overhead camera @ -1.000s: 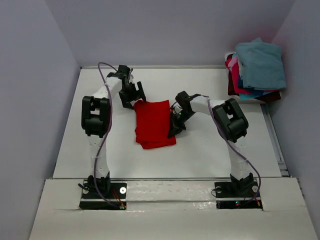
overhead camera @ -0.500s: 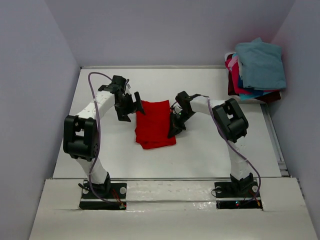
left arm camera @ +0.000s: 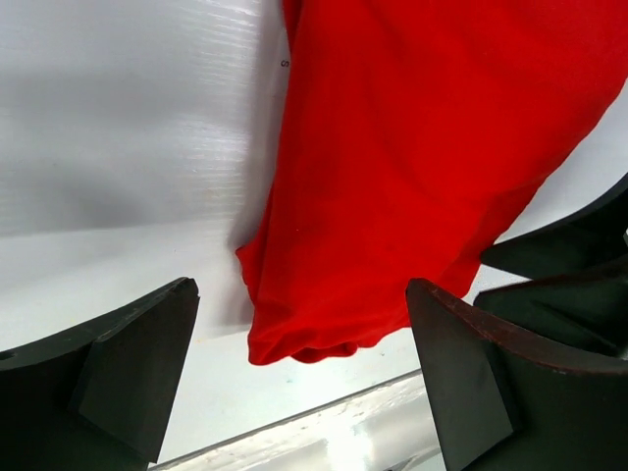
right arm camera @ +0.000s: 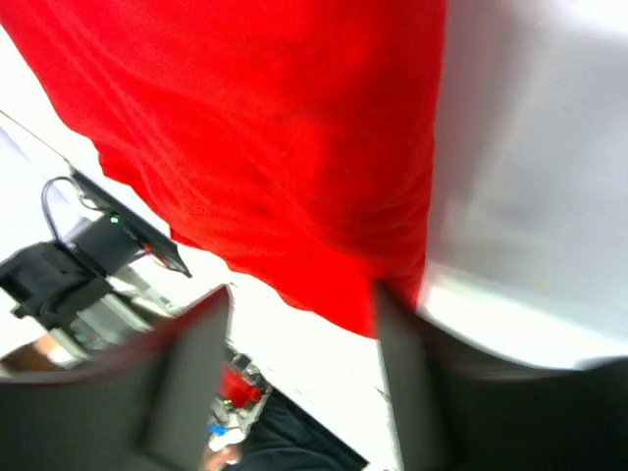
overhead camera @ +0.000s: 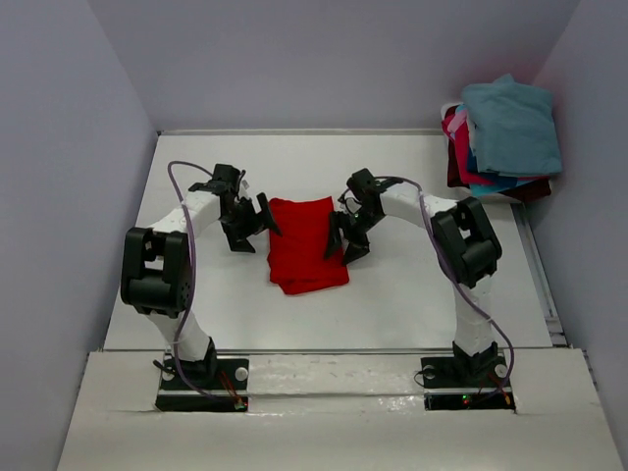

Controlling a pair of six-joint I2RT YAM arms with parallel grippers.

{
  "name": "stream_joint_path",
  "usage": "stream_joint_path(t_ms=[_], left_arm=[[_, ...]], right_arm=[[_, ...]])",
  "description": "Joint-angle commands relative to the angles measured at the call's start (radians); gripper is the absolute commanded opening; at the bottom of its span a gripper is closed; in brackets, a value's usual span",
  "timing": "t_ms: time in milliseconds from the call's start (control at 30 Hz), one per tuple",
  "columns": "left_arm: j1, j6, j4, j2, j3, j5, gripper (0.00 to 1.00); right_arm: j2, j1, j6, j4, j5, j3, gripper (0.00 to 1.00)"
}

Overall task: Fold and stack the t-shirts
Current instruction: Fold the tshirt

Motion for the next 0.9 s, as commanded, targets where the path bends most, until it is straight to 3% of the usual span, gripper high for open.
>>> stream_joint_path(t_ms=[0,33,433,800,867], left_arm=[[0.016,-0.01,0.054,-0.057,-0.033,0.051,0.99],[0.026,-0.011,0.059,-0.06,-0.04,0.052,0.99],[0.066,-0.057,0.24,-0.035,-0.194,0.172,0.99],[0.096,-0.096,0.357,0.02,-0.234,0.235,0.99],[0.096,-0.097,0.358,0.026,-0.232,0.235,0.99]], right_arm=[[-0.083,0.002,0.007,0.004,0.071,0.013,0.86],[-0.098,0.002,0.007,0.006,0.129,0.015,1.0],[-0.128,-0.018,0.059,0.113,0.252,0.007,1.0],[-0.082,-0.045,0.096,0.153,0.214,0.015,1.0],[-0.071,-0.045,0.118,0.171,0.174,0.03,0.95]])
